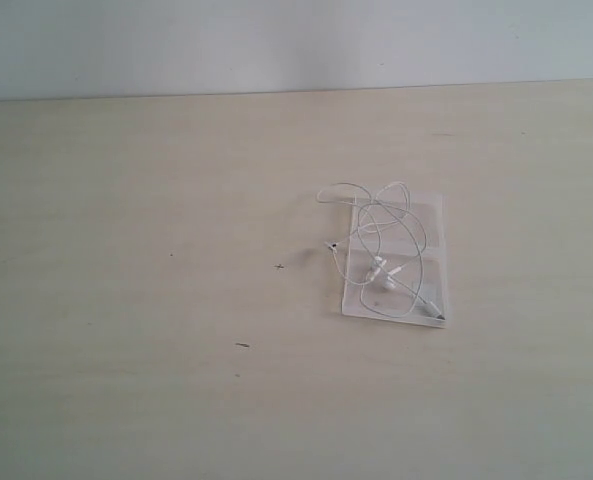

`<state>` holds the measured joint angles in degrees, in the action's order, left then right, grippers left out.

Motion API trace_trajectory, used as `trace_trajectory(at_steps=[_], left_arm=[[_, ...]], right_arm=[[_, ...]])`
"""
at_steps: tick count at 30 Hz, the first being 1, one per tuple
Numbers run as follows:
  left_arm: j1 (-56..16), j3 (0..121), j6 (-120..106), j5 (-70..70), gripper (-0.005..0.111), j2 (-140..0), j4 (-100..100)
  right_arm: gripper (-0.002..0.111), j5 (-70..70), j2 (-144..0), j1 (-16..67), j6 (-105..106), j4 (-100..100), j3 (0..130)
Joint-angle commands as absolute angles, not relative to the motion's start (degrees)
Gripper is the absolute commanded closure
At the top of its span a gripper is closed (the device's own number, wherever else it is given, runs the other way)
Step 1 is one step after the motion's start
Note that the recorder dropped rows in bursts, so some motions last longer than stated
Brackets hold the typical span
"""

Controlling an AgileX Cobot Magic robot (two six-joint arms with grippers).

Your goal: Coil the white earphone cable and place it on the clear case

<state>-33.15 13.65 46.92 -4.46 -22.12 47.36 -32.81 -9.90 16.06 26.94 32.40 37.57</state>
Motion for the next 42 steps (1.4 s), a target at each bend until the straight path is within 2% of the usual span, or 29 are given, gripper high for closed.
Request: trace_trajectory(at_steps=[1, 7, 20, 25, 33, 42], left_arm=[[-33.13, 13.39, 46.66, -4.39, 0.107, -21.85, 47.51], [-33.13, 13.39, 46.66, -4.39, 0.107, -21.85, 47.51], [-33.13, 13.39, 46.66, -4.39, 0.107, -21.85, 47.51], [-33.13, 13.39, 46.66, -4.39, 0.107, -21.85, 47.51], [-33.13, 13.39, 46.66, -4.39, 0.107, -21.85, 47.51], [-33.13, 13.39, 46.66, -4.39, 0.107, -21.85, 47.51]], right_arm=[[0.108, -29.29, -5.97, 12.35, 28.36, 31.04, 36.88], [0.108, -20.49, -1.47, 7.83, 28.36, 31.04, 30.95], [0.108, -13.35, 0.00, 7.51, 31.99, 30.89, 18.24], [0.108, -13.50, 0.00, 7.51, 31.83, 30.89, 13.28], [0.108, -16.32, 0.00, 7.51, 31.72, 28.99, 12.93], [0.108, -17.88, 0.00, 7.51, 1.68, 8.31, 12.93]])
